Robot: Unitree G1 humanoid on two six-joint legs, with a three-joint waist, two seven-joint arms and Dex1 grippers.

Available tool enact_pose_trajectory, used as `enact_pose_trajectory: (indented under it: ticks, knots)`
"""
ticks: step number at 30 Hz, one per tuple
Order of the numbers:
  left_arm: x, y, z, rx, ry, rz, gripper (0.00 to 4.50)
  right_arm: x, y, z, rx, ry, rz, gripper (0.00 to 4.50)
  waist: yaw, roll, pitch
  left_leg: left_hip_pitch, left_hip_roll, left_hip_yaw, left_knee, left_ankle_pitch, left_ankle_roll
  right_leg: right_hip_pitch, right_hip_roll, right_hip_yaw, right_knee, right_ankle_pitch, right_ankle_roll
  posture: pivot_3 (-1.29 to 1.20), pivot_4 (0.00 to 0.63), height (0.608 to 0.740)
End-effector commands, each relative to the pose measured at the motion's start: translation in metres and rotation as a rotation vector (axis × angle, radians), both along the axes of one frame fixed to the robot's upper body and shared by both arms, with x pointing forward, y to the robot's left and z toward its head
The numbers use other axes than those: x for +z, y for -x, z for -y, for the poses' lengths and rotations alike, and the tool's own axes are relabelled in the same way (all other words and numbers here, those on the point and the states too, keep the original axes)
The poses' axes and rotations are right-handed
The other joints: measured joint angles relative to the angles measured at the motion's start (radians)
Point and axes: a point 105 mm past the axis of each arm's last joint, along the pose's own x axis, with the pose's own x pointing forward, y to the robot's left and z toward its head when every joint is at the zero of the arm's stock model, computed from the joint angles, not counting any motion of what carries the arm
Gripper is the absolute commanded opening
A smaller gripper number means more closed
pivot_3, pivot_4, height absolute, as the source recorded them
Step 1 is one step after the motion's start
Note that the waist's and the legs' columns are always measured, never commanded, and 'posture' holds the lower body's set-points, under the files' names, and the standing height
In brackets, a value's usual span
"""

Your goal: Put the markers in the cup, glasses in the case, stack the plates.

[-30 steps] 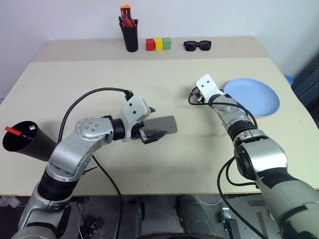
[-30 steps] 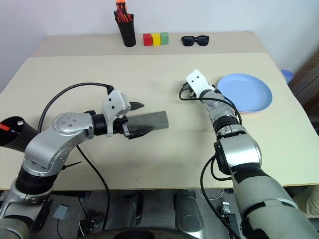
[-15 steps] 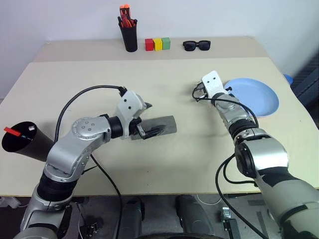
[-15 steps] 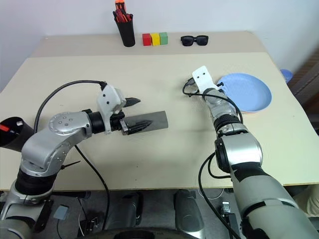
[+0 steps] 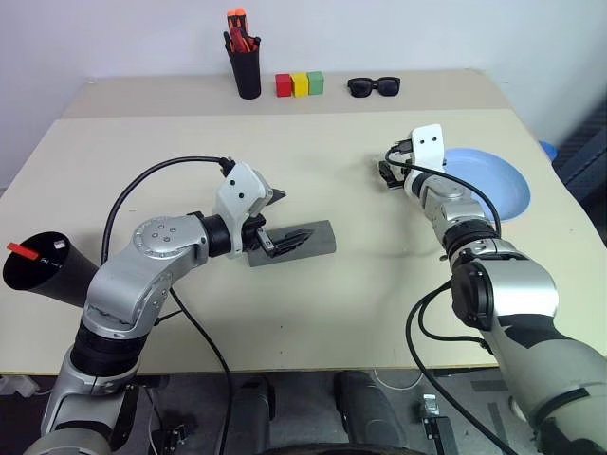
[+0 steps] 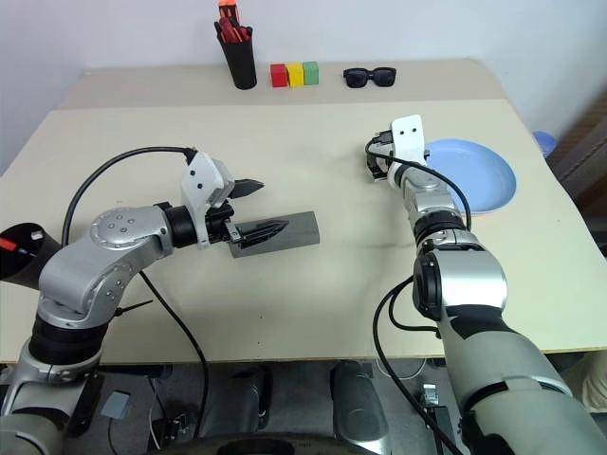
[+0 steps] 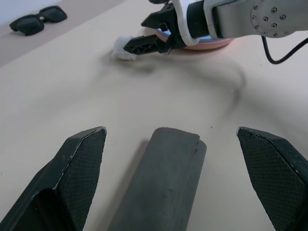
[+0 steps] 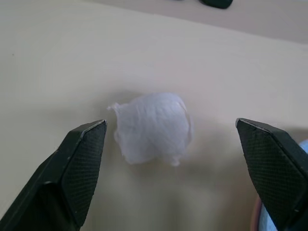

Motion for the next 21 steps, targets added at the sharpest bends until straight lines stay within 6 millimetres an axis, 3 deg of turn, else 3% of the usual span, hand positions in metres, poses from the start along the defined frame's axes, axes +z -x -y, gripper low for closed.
enact_pose_trajectory:
  ticks: [1, 21]
  knots:
    - [0.012, 0.003, 0.002, -0.014, 0.01, 0.052, 4.5, 0.02, -0.004, 0.0, 0.0, -0.015, 0.05, 4.44, 0.0, 0.0, 0.0, 0.0, 0.0, 0.0, 0.0, 0.0, 0.0, 0.0, 0.0, 0.0, 0.0, 0.0, 0.0, 0.0, 0.15, 0.74]
    - [0.013, 0.013, -0.016, 0.097, -0.001, 0.058, 4.5, 0.002, -0.004, -0.035, 0.075, 0.017, -0.004, 4.44, 0.001, 0.0, 0.0, 0.0, 0.0, 0.0, 0.0, 0.0, 0.0, 0.0, 0.0, 0.0, 0.0, 0.0, 0.0, 0.0, 0.15, 0.74]
